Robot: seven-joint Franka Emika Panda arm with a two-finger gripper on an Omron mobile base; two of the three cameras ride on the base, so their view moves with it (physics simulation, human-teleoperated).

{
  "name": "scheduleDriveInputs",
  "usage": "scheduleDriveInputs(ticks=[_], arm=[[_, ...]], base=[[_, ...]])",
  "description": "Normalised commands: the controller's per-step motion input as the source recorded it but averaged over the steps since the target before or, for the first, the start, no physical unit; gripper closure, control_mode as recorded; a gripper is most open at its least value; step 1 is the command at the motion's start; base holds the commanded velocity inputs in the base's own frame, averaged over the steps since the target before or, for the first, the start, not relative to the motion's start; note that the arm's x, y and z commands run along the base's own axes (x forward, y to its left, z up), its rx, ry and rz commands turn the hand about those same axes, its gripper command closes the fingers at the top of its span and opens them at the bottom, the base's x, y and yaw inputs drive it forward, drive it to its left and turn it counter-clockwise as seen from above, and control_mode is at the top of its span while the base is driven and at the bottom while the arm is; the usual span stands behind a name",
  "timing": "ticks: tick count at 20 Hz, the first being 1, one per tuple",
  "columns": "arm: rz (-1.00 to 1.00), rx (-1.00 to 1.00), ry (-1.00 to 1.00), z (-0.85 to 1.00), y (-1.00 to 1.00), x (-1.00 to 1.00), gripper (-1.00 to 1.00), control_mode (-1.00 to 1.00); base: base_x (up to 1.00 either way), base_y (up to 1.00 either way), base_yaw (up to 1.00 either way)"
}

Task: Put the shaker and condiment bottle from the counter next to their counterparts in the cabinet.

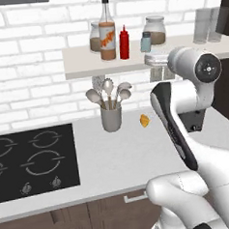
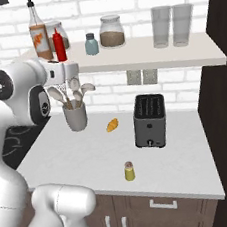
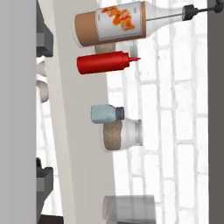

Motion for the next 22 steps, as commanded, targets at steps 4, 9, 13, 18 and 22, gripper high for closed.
scheduleDriveInputs(ticks=[4,9,13,18,22], arm=[[0.04,0.0,0.0,0.0,-0.35,-0.48,-1.0,-1.0],[0.02,0.0,0.0,0.0,-0.41,-0.57,-1.0,-1.0],[0.0,0.0,0.0,-0.04,-0.22,-0.64,-1.0,-1.0],[-0.03,0.0,0.0,-0.26,-0.01,-0.62,-1.0,-1.0],[-0.31,0.0,0.0,-0.44,0.0,-0.5,-1.0,-1.0]], base=[[0.0,0.0,0.0],[0.0,0.0,0.0],[0.0,0.0,0.0],[0.0,0.0,0.0],[0.0,0.0,0.0]])
